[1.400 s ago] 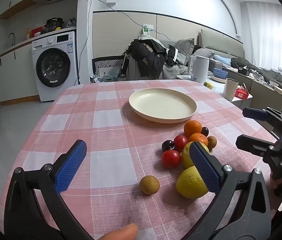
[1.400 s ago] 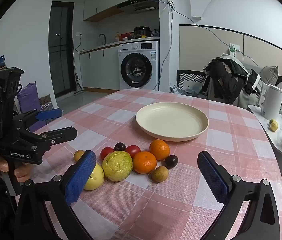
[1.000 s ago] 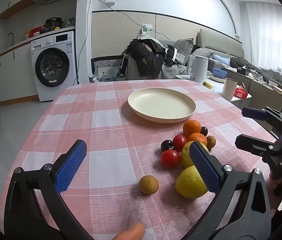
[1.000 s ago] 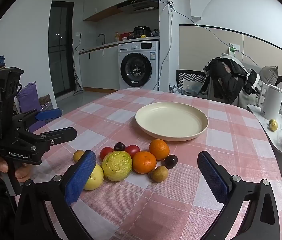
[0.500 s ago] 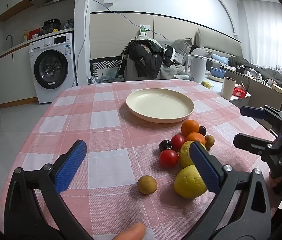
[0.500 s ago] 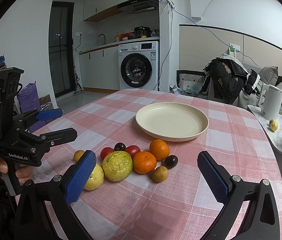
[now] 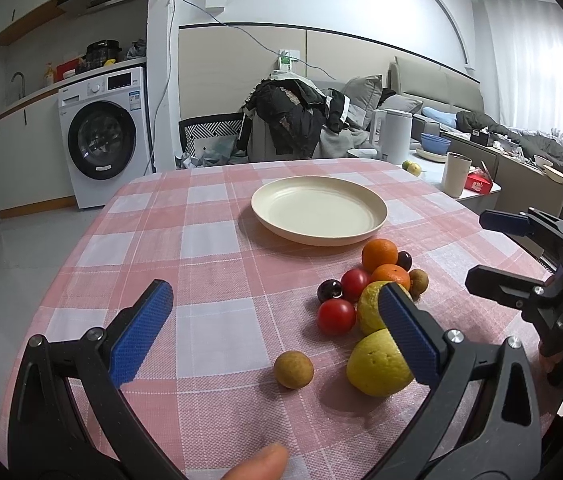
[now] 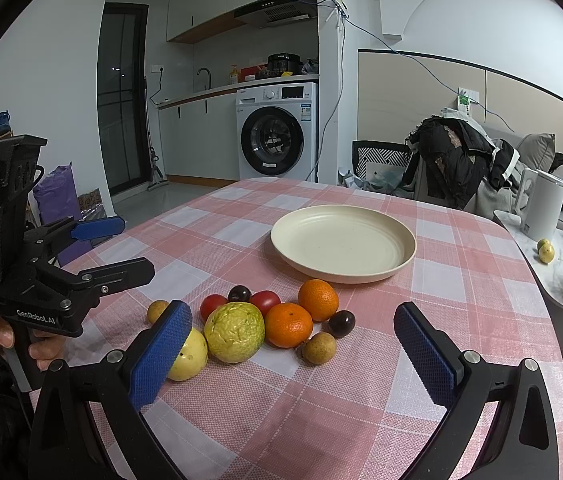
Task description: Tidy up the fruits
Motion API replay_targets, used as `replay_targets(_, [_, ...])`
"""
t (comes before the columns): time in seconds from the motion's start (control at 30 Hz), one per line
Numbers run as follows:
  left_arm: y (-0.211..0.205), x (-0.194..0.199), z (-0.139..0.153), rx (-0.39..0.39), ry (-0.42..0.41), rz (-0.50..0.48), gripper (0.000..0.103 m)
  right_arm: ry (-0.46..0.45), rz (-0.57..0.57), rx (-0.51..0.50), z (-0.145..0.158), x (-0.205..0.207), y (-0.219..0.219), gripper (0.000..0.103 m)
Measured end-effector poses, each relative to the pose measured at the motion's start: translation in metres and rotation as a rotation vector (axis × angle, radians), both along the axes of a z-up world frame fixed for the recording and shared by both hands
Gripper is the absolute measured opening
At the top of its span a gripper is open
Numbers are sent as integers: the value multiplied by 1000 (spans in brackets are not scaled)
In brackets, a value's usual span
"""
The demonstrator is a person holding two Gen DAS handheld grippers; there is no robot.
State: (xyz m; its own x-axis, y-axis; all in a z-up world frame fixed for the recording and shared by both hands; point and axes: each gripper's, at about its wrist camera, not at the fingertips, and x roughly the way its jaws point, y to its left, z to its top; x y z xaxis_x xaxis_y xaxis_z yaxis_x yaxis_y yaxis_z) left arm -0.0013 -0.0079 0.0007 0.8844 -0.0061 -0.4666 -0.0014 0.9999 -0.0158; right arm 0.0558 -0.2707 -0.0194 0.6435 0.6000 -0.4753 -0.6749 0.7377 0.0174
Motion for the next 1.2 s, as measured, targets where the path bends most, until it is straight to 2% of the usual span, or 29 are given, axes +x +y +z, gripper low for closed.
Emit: replay_targets(1.2, [8, 1, -4, -2, 12, -8, 102, -2, 0, 0, 0, 0, 0, 103])
